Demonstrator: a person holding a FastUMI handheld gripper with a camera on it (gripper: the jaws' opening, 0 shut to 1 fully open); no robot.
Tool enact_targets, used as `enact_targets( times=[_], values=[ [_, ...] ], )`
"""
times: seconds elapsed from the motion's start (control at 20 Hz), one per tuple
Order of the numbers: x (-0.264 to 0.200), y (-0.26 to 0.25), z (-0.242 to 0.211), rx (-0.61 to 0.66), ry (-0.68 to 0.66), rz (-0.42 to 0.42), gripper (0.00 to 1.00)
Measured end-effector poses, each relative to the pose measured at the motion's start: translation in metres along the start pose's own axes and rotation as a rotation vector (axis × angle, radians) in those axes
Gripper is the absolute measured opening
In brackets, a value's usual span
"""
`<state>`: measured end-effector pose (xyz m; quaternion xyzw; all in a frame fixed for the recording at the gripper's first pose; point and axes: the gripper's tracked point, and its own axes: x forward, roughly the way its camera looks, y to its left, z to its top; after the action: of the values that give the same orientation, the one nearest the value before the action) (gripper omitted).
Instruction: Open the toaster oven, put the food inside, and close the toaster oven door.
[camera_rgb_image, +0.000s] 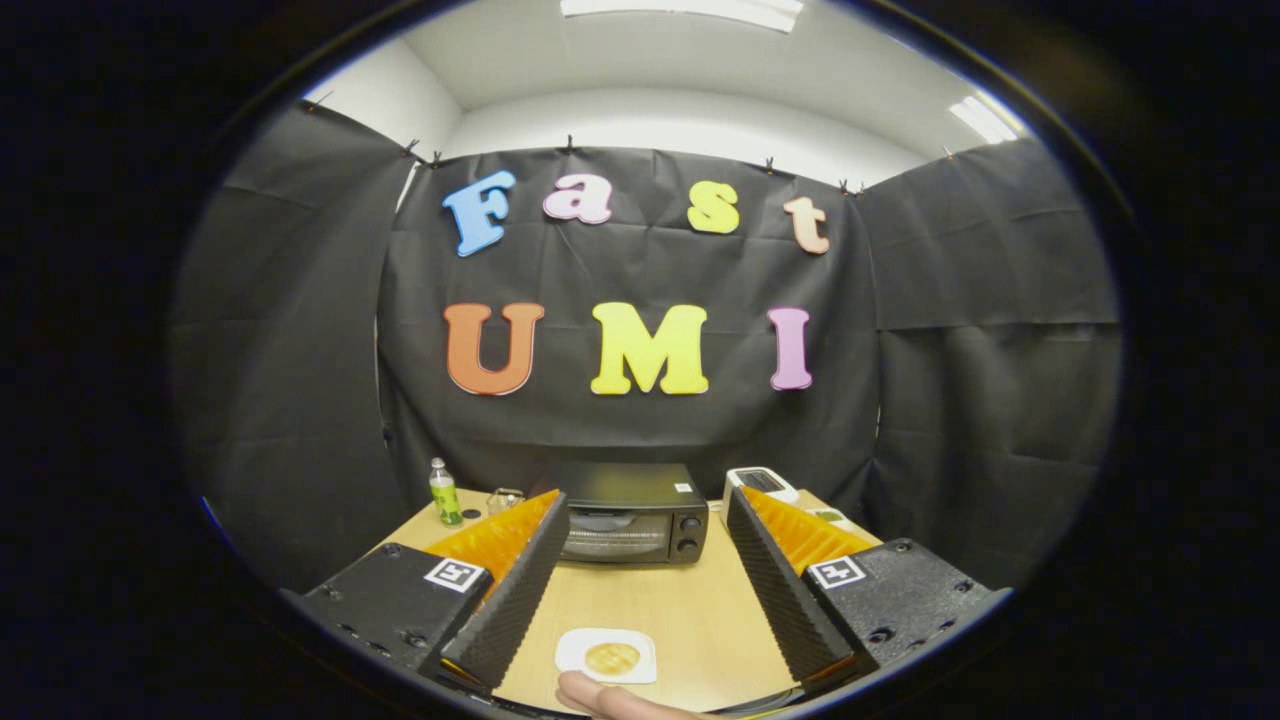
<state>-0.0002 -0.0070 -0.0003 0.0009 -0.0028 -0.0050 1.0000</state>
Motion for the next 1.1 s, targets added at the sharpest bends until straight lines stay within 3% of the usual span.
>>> enact_targets(
  times=[0.55, 1.1],
  values=[
    [0.007, -0.002, -0.011, -0.002, 0.018, -0.008, 1.0],
    [0.045, -0.014, -0.035, -0.009, 0.062, -0.056, 1.0]
  ],
)
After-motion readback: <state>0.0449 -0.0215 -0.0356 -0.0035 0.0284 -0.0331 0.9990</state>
